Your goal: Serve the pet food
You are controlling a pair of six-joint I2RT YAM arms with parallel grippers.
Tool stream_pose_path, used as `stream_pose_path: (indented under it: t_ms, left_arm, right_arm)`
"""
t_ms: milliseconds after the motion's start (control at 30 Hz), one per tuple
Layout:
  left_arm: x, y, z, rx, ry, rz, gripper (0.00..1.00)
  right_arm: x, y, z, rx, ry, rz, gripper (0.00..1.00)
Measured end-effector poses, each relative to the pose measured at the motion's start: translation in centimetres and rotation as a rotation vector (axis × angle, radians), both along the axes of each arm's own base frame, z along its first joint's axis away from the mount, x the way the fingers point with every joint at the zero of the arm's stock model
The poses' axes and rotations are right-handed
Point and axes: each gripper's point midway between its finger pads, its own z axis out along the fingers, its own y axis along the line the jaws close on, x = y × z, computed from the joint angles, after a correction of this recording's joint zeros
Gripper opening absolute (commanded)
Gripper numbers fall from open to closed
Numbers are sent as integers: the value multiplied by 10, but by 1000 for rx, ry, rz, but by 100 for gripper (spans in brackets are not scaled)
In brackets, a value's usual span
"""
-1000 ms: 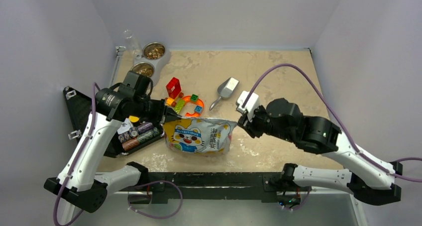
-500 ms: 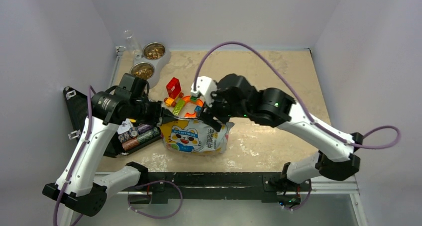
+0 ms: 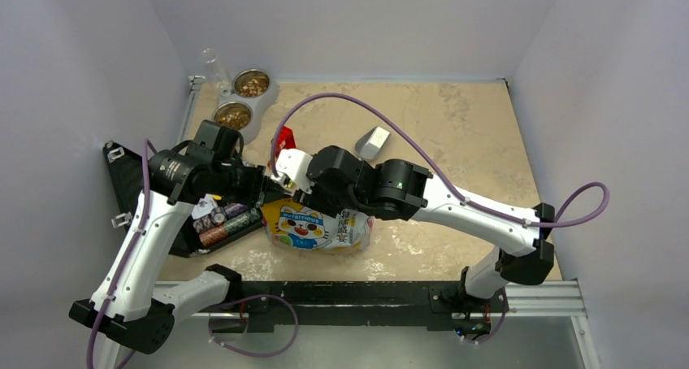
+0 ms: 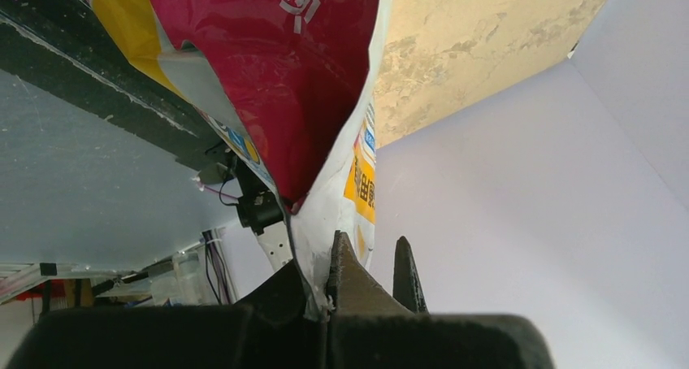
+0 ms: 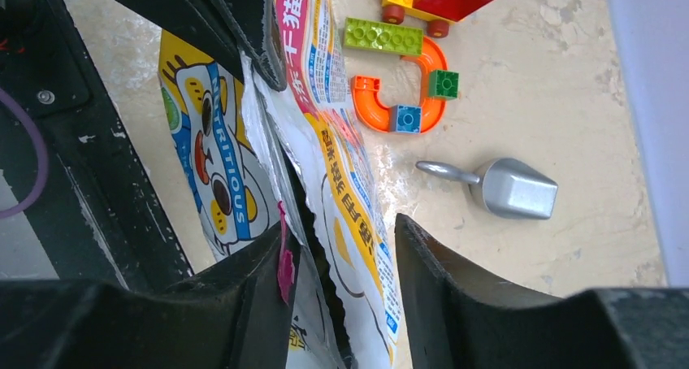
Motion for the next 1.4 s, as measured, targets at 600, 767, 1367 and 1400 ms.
stream_pose_path:
  t_ms: [600,767,1367,1400]
  left_arm:
    - [-13,31,-19,113,-107,36,0]
    - [-9,36,-13,147,-129,45,0]
    - [-23,54,1,220,-165,41,40]
    - [-24,55,2,217,-169,46,39]
  right_arm:
    - [-20,-1,-7,47,59,57,0]
    - [-21,0,-8,68,59,52,0]
    - [-40,-10,-6,156,136,78,5]
    - [-41,-11,-6,152,140,80,8]
